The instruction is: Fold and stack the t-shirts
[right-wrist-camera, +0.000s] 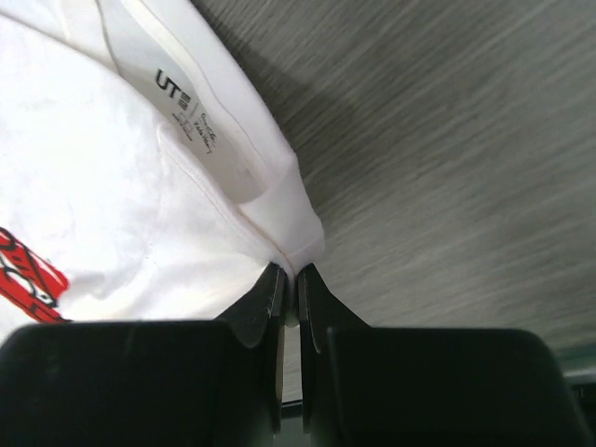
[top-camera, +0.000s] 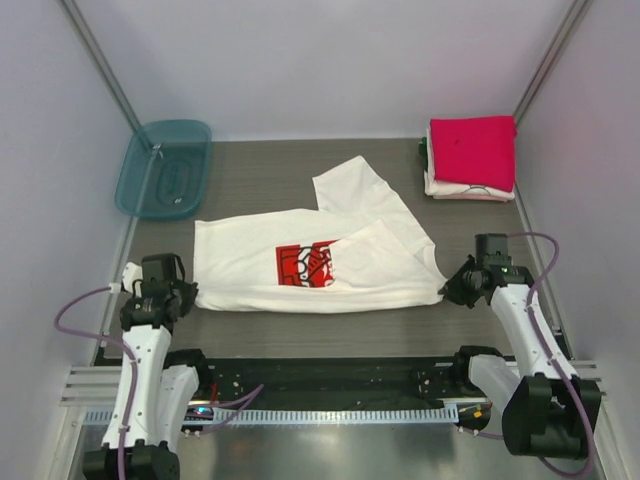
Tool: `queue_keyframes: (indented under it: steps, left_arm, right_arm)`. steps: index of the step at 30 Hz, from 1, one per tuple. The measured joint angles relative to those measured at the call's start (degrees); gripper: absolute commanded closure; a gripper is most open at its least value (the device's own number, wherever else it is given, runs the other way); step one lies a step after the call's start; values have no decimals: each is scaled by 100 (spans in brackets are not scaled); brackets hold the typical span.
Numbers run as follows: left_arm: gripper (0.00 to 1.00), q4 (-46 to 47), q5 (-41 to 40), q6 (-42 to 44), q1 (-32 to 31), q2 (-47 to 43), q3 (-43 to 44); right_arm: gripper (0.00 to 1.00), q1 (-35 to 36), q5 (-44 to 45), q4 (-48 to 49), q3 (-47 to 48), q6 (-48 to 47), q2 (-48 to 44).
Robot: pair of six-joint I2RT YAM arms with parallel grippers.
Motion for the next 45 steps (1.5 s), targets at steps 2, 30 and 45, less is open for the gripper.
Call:
queue_keyframes:
  steps: [2, 30, 45]
  left_arm:
    - [57, -308, 15, -216, -9, -243, -7]
    - [17, -922, -376, 2371, -114, 844, 2072]
    - [24, -632, -697, 2623, -101, 448, 2009]
  right_arm:
    - [76, 0, 68, -267, -42, 190, -389]
    - [24, 1672, 1008, -35, 6225, -1141, 4172]
    - [22, 2055, 1241, 750, 10286, -2070, 8581]
